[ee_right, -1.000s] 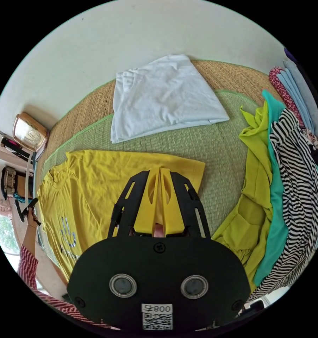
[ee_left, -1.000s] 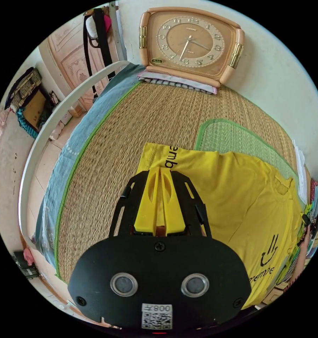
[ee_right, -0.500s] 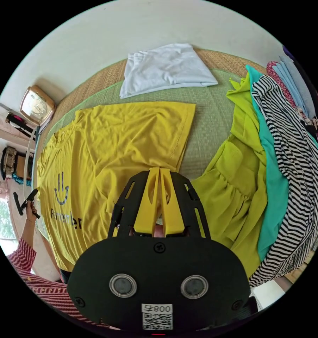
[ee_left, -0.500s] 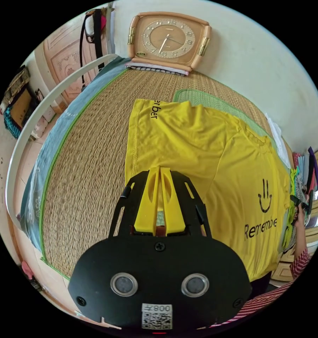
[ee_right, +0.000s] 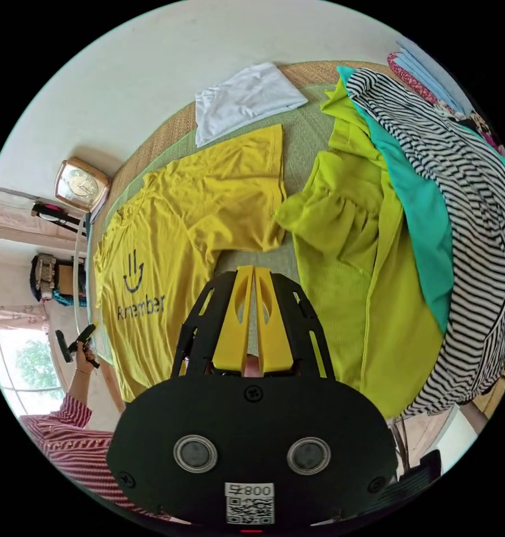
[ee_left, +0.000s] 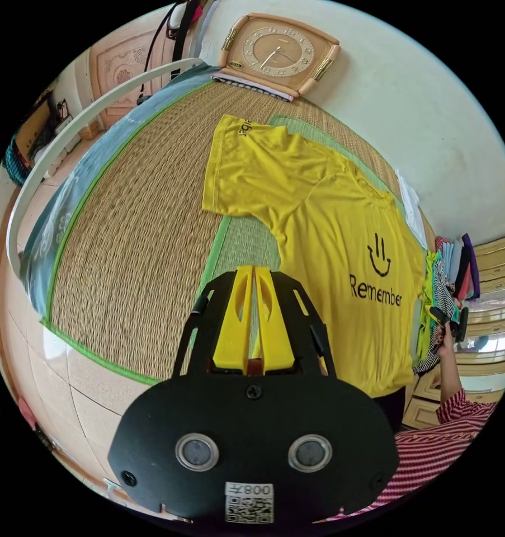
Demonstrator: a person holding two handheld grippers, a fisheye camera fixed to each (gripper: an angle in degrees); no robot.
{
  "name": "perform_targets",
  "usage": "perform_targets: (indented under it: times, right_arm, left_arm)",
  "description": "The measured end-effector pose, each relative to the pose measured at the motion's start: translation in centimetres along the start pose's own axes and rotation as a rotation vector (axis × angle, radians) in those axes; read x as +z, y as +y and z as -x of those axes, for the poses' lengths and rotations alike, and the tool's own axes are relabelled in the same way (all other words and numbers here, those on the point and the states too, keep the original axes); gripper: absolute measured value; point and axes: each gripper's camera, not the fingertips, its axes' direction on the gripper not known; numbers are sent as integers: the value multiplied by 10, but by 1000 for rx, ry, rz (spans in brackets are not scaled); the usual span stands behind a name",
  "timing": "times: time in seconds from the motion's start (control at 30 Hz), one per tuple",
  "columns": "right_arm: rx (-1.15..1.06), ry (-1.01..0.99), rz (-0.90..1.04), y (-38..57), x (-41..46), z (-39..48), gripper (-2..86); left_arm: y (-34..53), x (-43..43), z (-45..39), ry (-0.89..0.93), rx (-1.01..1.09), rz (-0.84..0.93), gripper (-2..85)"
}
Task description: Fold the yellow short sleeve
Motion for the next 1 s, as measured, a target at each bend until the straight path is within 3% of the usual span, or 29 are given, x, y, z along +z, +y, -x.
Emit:
perform_targets:
  times: [0.33, 0.6, 0.83, 1.0]
  right_arm:
    - [-49, -138, 150, 142, -12, -4, 70]
    - [-72, -185, 256, 172, 5, -3, 71]
    - [-56, -164, 206, 195, -21, -14, 15]
    - [20, -169, 213, 214, -21, -38, 9]
  left_arm:
    - [115, -6, 44, 144, -123, 107, 81]
    - [125, 11, 38, 268, -134, 127, 28]
    - [129, -28, 35, 238, -126, -7, 11]
    - [130, -8, 24, 158, -150, 54, 9]
